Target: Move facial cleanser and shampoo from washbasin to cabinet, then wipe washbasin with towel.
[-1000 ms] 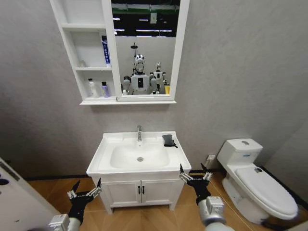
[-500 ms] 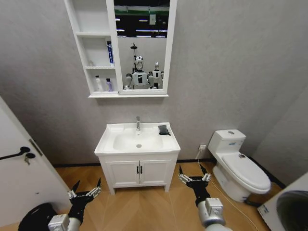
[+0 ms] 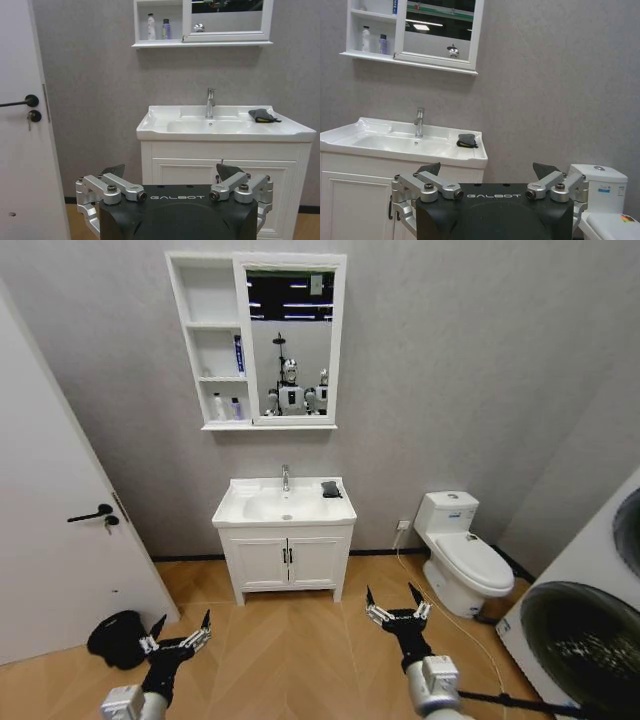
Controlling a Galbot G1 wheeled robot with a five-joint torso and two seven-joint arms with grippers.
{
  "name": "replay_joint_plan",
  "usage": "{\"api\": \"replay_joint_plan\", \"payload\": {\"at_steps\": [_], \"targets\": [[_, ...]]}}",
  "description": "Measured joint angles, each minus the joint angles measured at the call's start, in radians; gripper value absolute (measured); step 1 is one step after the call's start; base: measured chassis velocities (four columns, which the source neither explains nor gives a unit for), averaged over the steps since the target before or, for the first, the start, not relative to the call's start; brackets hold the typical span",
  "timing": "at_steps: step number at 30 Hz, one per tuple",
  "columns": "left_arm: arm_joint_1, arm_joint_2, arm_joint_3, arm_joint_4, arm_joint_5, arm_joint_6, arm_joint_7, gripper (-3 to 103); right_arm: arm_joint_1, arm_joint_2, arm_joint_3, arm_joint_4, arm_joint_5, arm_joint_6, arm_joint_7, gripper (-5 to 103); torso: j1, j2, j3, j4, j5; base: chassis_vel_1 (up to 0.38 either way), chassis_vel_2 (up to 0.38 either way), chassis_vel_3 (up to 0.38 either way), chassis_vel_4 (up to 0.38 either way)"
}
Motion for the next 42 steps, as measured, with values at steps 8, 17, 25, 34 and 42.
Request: {"api": "replay_joint_plan", "payload": {"at_steps": [8, 17, 25, 34, 42], "targets": [[0.000, 0.000, 0.000, 0.000, 0.000, 0.000, 0.001, 100, 0.010, 0.007, 0.001, -0.017, -0.044, -0.010, -0.009, 100, 0.002, -0.001, 0.001, 0.0006, 0.0002, -0.040, -0.012, 0.038, -0.012], [0.000, 0.000, 0.000, 0.000, 0.000, 0.000, 0.001, 100, 0.010, 0.008, 0.002, -0.018, -0.045, -0.013, -0.008, 100, 0.001, -0.001, 0.000, 0.0003, 0.0002, -0.011, 0.020, 0.020, -0.018], [0.000, 0.000, 0.000, 0.000, 0.000, 0.000, 0.001, 100, 0.010, 0.008, 0.002, -0.018, -0.045, -0.013, -0.007, 100, 0.001, 0.000, 0.000, 0.0003, 0.0002, 0.000, 0.000, 0.000, 0.000], [0.000, 0.000, 0.000, 0.000, 0.000, 0.000, 0.001, 100, 0.010, 0.007, 0.002, -0.018, -0.044, -0.014, -0.006, 100, 0.001, 0.000, 0.000, 0.0003, 0.0002, 0.000, 0.000, 0.000, 0.000], [0.000, 0.000, 0.000, 0.000, 0.000, 0.000, 0.001, 100, 0.010, 0.007, 0.002, -0.017, -0.044, -0.014, -0.006, 100, 0.001, 0.000, 0.000, 0.0003, 0.0002, 0.000, 0.000, 0.000, 0.000]]}}
